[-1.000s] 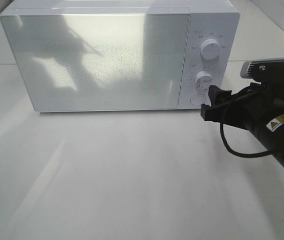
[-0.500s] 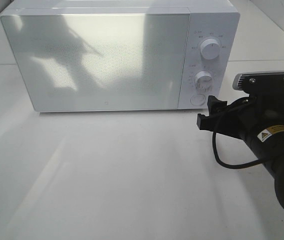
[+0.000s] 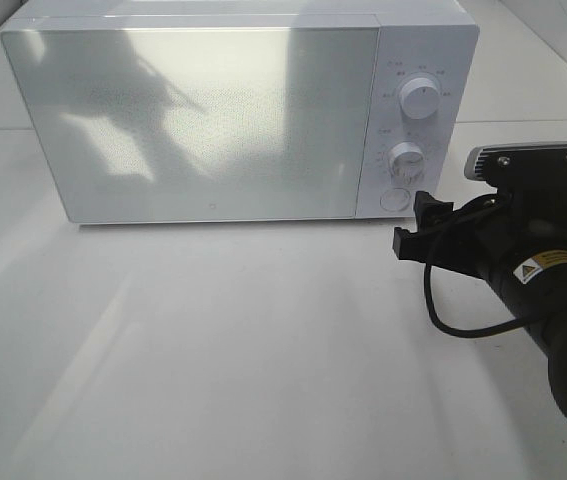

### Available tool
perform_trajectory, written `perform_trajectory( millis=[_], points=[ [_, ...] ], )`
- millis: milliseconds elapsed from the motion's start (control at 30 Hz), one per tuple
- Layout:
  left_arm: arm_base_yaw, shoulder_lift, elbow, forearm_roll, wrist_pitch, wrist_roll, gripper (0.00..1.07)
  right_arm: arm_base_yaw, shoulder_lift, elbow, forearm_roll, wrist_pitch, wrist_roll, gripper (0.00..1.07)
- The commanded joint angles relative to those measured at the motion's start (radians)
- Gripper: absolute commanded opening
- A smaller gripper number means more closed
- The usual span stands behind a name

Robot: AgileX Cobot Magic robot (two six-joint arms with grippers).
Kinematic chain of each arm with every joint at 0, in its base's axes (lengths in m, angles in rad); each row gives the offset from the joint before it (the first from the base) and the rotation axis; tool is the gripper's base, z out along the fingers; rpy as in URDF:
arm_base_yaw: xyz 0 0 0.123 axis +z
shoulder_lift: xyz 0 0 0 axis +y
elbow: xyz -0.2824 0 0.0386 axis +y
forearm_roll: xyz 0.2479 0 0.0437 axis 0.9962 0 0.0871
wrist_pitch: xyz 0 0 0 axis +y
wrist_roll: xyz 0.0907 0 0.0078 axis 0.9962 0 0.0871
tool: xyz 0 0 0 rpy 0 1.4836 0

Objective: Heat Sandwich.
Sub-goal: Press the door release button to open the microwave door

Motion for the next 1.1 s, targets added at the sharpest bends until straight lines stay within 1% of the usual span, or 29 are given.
perform_trajectory(
  millis=[33, 233, 333, 367, 400, 467, 500, 533, 600, 633, 667, 700, 833, 867, 933, 967, 1000, 1100],
  points=[
    [0.001, -0.028, 0.003, -0.007, -0.009, -0.005, 0.99, 0.005, -0.002, -0.006, -0.003, -0.018, 0.004, 0.75],
    [0.001, -0.028, 0.003, -0.007, -0.009, -0.005, 0.99, 0.005, -0.002, -0.006, -0.003, -0.005, 0.133, 0.75],
    [0.001, -0.028, 0.003, -0.007, -0.009, -0.005, 0.99, 0.005, -0.002, -0.006, -0.003, 0.008, 0.273, 0.75],
    [0.001, -0.028, 0.003, -0.007, -0.009, -0.005, 0.99, 0.005, -0.002, -0.006, -0.003, 0.008, 0.273, 0.75],
    [0.001, -0.028, 0.003, -0.007, -0.009, -0.005, 0.99, 0.005, -0.002, -0.006, -0.003, 0.025, 0.379, 0.75],
    [0.001, -0.028, 0.003, -0.007, -0.009, -0.005, 0.99, 0.005, -0.002, -0.006, -0.003, 0.046, 0.485, 0.75],
    [0.001, -0.028, 0.003, -0.007, -0.009, -0.005, 0.99, 0.005, -0.002, -0.006, -0.003, 0.066, 0.597, 0.75],
    [0.001, -0.028, 0.003, -0.007, -0.009, -0.005, 0.99, 0.005, -0.002, -0.006, -0.003, 0.066, 0.597, 0.75],
    [0.001, -0.028, 0.003, -0.007, -0.009, -0.005, 0.99, 0.005, -0.002, -0.006, -0.003, 0.08, 0.715, 0.75],
    [0.001, -0.028, 0.003, -0.007, -0.009, -0.005, 0.99, 0.005, -0.002, -0.006, -0.004, 0.086, 0.776, 0.75],
    [0.001, -0.028, 0.003, -0.007, -0.009, -0.005, 0.99, 0.005, -0.002, -0.006, -0.004, 0.094, 0.892, 0.75],
    [0.001, -0.028, 0.003, -0.007, -0.009, -0.005, 0.99, 0.005, -0.002, -0.006, -0.004, 0.094, 0.892, 0.75],
    [0.001, -0.028, 0.003, -0.007, -0.009, -0.005, 0.99, 0.005, -0.002, -0.006, -0.008, 0.097, 1.092, 0.75],
    [0.001, -0.028, 0.003, -0.007, -0.009, -0.005, 0.99, 0.005, -0.002, -0.006, -0.008, 0.097, 1.092, 0.75],
    [0.001, -0.028, 0.003, -0.007, -0.009, -0.005, 0.99, 0.005, -0.002, -0.006, -0.008, 0.097, 1.18, 0.73],
    [0.001, -0.028, 0.003, -0.007, -0.009, -0.005, 0.99, 0.005, -0.002, -0.006, -0.013, 0.099, 1.266, 0.72],
    [0.001, -0.028, 0.003, -0.007, -0.009, -0.005, 0.99, 0.005, -0.002, -0.006, -0.013, 0.099, 1.266, 0.72],
    [0.001, -0.028, 0.003, -0.007, -0.009, -0.005, 0.99, 0.005, -0.002, -0.006, -0.038, 0.096, 1.434, 0.68]
  ],
)
